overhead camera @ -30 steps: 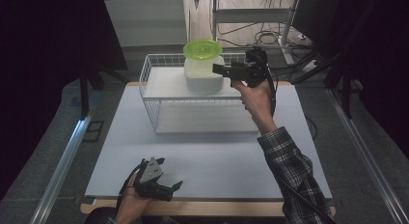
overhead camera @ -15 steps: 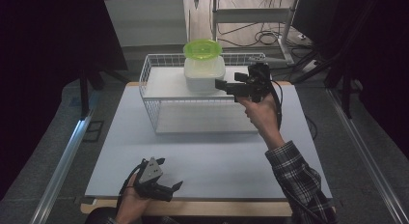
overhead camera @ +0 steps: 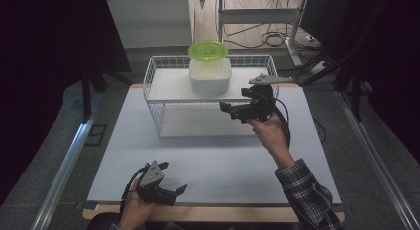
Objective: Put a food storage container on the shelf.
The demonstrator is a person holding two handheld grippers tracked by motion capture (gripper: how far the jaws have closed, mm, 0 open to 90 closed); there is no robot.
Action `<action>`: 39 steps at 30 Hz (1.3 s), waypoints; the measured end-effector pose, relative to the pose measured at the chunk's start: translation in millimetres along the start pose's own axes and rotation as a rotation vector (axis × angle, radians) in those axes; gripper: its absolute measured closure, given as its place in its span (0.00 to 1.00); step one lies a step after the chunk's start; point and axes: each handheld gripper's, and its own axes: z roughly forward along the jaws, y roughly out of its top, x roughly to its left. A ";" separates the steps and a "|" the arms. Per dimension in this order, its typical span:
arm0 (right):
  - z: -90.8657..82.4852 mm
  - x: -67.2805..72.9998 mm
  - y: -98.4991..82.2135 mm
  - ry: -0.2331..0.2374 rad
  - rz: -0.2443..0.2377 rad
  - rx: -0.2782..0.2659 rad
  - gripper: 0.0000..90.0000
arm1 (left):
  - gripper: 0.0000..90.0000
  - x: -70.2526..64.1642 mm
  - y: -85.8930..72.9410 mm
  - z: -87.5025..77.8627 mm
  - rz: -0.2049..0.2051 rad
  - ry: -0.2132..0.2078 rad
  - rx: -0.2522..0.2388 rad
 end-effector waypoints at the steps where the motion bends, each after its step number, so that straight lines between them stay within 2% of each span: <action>1: 0.1 0.6 -2.6 0.001 -0.006 0.003 0.05 | 0.02 0.6 0.0 0.0 -0.005 -0.002 0.001; 8: -0.2 1.2 -31.5 0.014 -0.017 0.027 0.03 | 0.02 0.9 -0.3 -0.3 -0.011 0.006 0.002; 10: -1.8 -1.8 -46.1 0.008 -0.016 0.041 0.03 | 0.02 0.5 -0.4 -0.1 -0.007 0.011 0.004; 11: -1.8 -1.8 -46.1 0.008 -0.016 0.041 0.03 | 0.02 0.6 -0.4 0.0 -0.007 0.012 0.005; 16: -7.2 -9.2 -68.9 -0.002 -0.017 0.044 0.04 | 0.01 1.2 -0.8 1.1 -0.004 0.016 0.015; 18: -8.4 -11.6 -75.0 -0.008 -0.015 0.064 0.04 | 0.01 1.9 -1.1 1.2 -0.005 0.011 0.017; 27: -18.1 -12.4 -98.8 -0.025 0.008 0.058 0.01 | 0.01 4.0 -1.6 1.9 -0.008 -0.026 0.021; 39: -28.6 -5.6 -130.8 -0.080 -0.034 0.089 0.01 | 0.01 4.1 -1.7 3.1 -0.006 -0.036 0.031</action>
